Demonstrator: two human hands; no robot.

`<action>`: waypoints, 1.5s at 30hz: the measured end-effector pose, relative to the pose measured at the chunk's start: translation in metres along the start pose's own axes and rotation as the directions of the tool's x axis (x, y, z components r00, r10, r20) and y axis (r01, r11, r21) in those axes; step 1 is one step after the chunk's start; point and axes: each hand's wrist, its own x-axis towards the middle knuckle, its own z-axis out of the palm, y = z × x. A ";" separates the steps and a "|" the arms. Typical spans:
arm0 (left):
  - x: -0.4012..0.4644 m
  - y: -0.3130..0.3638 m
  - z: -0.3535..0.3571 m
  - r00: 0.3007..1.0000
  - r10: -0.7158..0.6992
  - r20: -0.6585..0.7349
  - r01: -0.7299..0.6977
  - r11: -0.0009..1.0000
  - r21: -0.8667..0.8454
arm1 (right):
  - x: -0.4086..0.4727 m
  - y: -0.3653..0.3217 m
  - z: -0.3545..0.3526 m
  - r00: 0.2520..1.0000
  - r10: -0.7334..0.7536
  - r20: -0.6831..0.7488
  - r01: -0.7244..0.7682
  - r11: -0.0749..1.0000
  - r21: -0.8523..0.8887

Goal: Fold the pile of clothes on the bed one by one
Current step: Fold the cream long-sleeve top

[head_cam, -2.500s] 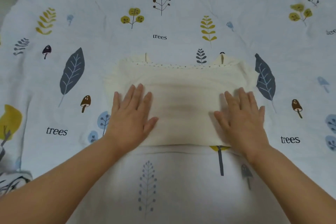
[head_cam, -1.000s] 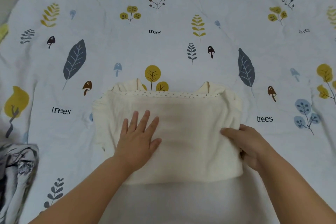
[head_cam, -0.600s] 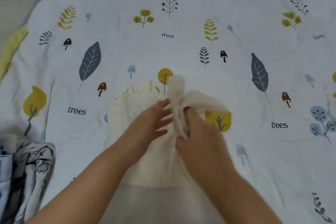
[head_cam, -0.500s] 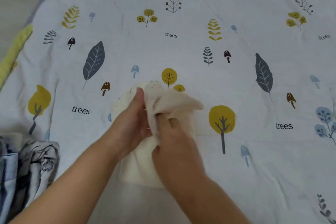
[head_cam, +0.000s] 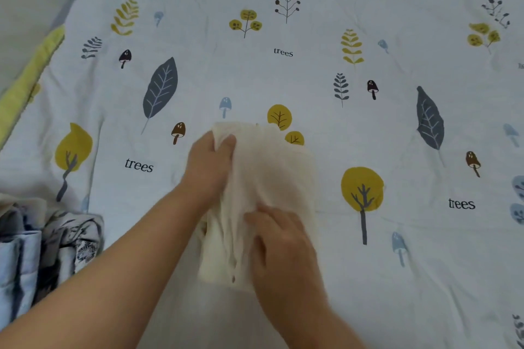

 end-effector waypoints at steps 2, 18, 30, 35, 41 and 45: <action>0.006 -0.003 -0.011 0.998 -0.002 -0.059 0.005 0.998 0.061 | 0.002 0.001 0.000 0.984 0.170 -0.058 -0.178 0.967 -0.181; -0.062 -0.095 -0.008 0.961 0.177 0.211 -0.267 0.788 0.555 | -0.016 0.026 0.043 0.898 0.371 0.234 -0.300 0.909 -0.289; -0.052 -0.054 -0.017 0.974 -0.122 0.191 0.072 0.966 0.248 | 0.028 0.039 0.007 0.834 0.468 0.292 -0.535 0.816 0.219; -0.068 -0.035 -0.031 0.957 -0.109 0.270 0.089 0.992 0.084 | 0.011 0.022 -0.010 0.876 0.411 0.253 -0.476 0.822 0.314; -0.109 0.003 -0.059 0.970 -0.093 0.225 0.098 0.995 -0.013 | -0.018 -0.015 -0.057 0.900 0.386 0.204 -0.435 0.824 0.363; -0.139 0.030 -0.080 0.980 -0.067 0.187 0.085 0.992 -0.090 | -0.033 -0.043 -0.094 0.922 0.340 0.185 -0.387 0.828 0.406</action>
